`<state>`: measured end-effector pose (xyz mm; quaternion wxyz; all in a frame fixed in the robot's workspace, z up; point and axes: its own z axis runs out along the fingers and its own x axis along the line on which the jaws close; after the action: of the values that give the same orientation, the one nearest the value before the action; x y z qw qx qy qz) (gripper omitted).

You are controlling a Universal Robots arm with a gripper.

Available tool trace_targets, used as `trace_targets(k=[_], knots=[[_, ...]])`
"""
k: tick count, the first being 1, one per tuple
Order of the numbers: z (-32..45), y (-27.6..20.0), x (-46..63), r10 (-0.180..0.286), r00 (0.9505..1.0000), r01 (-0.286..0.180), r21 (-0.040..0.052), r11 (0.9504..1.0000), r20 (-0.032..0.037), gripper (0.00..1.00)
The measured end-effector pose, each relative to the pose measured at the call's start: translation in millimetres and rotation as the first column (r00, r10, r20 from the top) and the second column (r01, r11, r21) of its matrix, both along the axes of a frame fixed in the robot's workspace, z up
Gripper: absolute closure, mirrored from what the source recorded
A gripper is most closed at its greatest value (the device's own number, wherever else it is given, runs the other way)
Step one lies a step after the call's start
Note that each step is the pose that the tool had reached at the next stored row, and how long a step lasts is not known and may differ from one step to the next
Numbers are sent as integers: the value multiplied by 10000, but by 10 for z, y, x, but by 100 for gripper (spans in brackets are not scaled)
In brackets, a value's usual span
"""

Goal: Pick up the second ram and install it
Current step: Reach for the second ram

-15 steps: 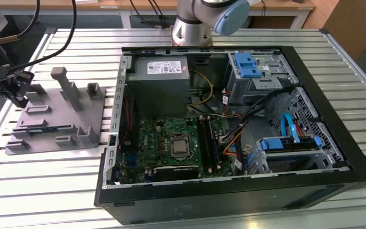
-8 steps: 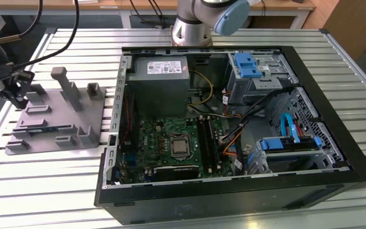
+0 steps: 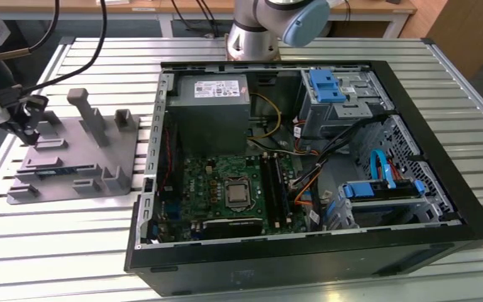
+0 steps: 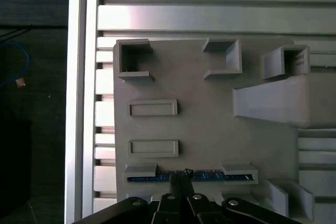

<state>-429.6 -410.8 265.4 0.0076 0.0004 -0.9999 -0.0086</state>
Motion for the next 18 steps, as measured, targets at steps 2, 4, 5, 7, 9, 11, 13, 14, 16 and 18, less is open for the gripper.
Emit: trace_targets(k=[2, 4, 5, 7, 9, 11, 13, 14, 16, 18], knots=[[-25, 0, 7, -1, 10000, 1, -21, 10000, -2, 90], [-61, -3, 11, 0, 10000, 0, -26, 10000, -2, 90], [-79, -5, 13, 0, 10000, 0, -26, 10000, -2, 90], [-115, -8, 15, 1, 10000, -1, -25, 10000, -1, 90], [-150, -12, 18, 0, 10000, 0, -27, 10000, -2, 90], [-187, -17, 21, 1, 10000, -1, -26, 10000, -1, 90], [-219, -21, 23, 0, 10000, 0, -26, 10000, -1, 90], [-236, -23, 24, 0, 10000, 0, -26, 10000, -2, 90], [-270, -25, 27, 1, 10000, -1, -26, 10000, -1, 90], [-300, -27, 29, 0, 10000, 0, -28, 10000, -3, 90]])
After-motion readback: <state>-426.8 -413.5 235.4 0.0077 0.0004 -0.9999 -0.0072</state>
